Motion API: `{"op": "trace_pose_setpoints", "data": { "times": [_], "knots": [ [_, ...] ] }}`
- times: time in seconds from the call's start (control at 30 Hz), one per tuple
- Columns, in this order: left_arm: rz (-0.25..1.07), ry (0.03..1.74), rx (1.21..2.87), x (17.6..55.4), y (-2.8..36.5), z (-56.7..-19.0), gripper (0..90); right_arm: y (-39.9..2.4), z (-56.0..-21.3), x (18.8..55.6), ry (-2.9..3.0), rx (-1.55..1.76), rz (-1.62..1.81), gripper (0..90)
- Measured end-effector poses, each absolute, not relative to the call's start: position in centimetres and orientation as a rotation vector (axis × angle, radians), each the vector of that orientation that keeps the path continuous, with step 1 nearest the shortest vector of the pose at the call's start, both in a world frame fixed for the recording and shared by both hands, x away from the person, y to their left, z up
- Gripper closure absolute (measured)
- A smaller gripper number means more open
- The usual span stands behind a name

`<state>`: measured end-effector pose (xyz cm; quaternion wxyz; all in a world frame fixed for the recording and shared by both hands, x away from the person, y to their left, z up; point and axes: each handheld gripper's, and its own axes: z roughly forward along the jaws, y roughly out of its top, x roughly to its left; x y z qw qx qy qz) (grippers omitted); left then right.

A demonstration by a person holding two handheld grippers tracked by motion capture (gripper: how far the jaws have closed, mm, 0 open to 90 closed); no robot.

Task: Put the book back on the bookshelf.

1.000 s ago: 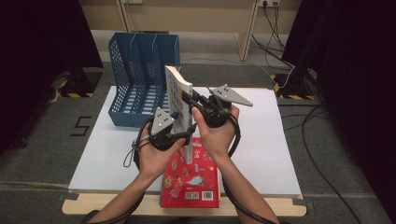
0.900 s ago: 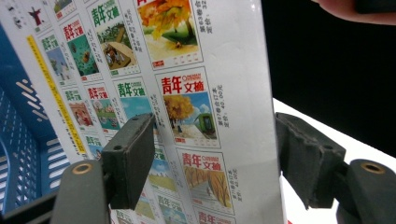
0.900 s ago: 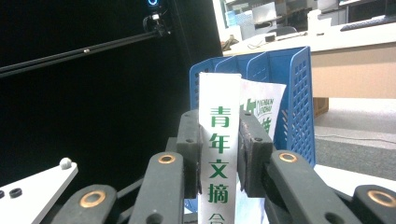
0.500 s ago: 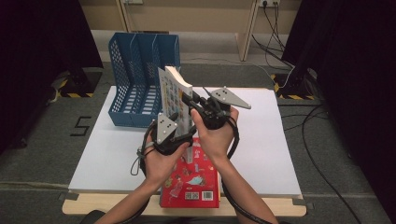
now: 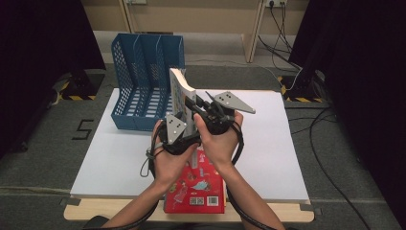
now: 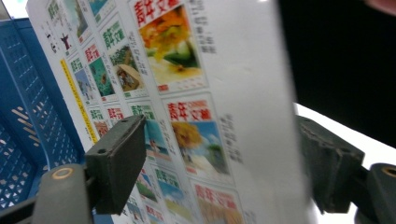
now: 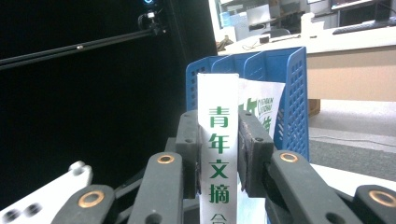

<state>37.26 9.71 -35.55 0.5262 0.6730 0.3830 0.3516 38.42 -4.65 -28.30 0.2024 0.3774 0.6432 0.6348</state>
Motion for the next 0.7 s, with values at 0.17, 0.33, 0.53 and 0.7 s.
{"op": "trace_pose_setpoints", "data": {
  "times": [0.17,0.33,0.53,0.7],
  "knots": [
    [0.838,0.899,1.635,37.3,10.1,-35.5,24.8,-4.5,-28.3,38.4,1.804,1.062,1.773,73.5],
    [0.857,0.896,1.624,37.5,10.9,-35.7,36.1,-4.4,-28.5,38.2,1.813,1.065,1.78,72.7],
    [0.832,0.902,1.594,37.2,11.7,-35.9,37.4,-3.7,-28.3,37.9,1.847,1.04,1.776,72.5],
    [0.841,0.926,1.577,36.9,11.9,-36.0,40.7,-3.2,-28.2,37.9,1.877,1.031,1.768,71.8]
  ]
}}
